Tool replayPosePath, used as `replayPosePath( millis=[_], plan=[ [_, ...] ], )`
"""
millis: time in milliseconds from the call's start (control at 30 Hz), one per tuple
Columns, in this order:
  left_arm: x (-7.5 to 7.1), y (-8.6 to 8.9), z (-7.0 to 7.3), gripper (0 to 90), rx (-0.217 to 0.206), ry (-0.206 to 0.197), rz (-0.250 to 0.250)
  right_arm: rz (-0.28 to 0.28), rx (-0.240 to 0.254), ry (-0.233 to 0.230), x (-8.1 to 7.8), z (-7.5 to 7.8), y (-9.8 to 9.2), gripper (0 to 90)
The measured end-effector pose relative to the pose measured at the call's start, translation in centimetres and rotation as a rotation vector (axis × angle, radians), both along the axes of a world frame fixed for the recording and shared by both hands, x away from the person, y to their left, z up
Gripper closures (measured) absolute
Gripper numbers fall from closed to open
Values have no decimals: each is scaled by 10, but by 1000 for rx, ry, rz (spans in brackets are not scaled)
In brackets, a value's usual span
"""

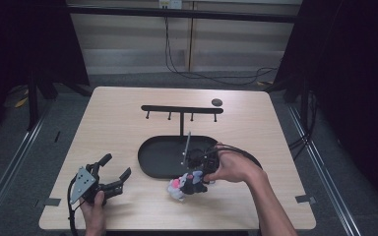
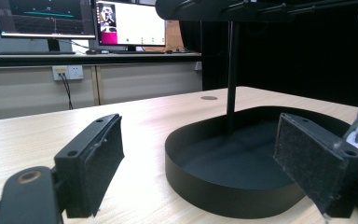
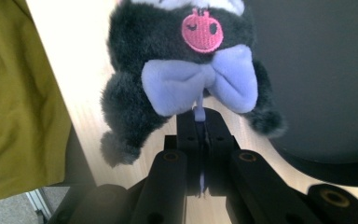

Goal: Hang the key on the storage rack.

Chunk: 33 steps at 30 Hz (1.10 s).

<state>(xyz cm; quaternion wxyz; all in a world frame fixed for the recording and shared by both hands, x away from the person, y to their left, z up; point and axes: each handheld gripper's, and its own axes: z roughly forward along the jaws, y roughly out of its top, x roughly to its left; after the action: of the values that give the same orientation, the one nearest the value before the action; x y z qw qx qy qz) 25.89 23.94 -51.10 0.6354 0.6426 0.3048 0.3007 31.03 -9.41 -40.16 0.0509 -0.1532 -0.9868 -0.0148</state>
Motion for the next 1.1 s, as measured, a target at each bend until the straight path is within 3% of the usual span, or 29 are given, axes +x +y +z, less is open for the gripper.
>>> replayPosePath(
  millis=[300,700,833,1100],
  plan=[
    [0,0,0,153,-4,2,0,28,22,-5,4,24,11,878],
    [0,0,0,153,-2,3,1,77,9,-14,10,51,27,878],
    [0,0,0,153,-3,3,0,104,24,-12,14,58,33,878],
    [0,0,0,153,-3,2,0,98,69,-27,28,73,36,878]
  ],
)
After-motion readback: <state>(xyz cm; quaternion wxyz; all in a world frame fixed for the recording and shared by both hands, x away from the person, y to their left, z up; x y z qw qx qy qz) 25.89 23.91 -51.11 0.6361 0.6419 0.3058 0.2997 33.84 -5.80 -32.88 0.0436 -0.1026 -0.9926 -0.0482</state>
